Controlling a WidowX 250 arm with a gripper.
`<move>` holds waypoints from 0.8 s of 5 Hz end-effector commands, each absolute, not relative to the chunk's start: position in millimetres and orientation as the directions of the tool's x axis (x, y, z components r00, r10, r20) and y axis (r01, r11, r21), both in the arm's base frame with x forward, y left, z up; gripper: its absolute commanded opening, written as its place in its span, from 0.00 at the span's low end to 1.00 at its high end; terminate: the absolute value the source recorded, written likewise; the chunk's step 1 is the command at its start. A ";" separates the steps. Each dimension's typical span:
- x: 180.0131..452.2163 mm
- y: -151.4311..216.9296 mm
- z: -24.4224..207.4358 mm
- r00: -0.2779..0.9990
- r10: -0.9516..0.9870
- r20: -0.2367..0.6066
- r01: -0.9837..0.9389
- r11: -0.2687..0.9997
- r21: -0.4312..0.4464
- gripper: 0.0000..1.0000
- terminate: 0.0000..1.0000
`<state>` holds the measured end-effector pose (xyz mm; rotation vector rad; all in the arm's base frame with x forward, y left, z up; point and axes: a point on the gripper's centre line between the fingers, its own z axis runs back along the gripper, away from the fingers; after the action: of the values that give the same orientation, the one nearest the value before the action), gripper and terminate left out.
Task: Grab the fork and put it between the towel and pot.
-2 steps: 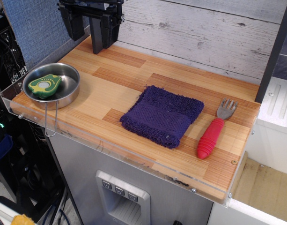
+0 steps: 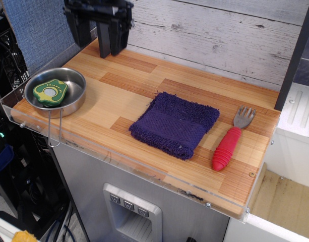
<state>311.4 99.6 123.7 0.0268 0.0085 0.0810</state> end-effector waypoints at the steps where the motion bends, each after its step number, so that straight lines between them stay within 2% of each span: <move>1: 313.9 15.6 123.6 0.995 0.041 0.094 -0.045 0.998 0.041 1.00 0.00; 2: 309.5 -34.9 114.3 0.988 0.002 0.156 -0.016 0.996 0.089 1.00 0.00; 3: 308.5 -66.8 106.9 0.976 -0.001 0.219 -0.019 0.996 0.090 1.00 0.00; 4: 313.4 -88.2 92.2 0.979 0.003 0.203 -0.015 0.998 0.058 1.00 0.00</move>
<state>308.7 -88.0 79.4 0.0691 -0.1592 0.0088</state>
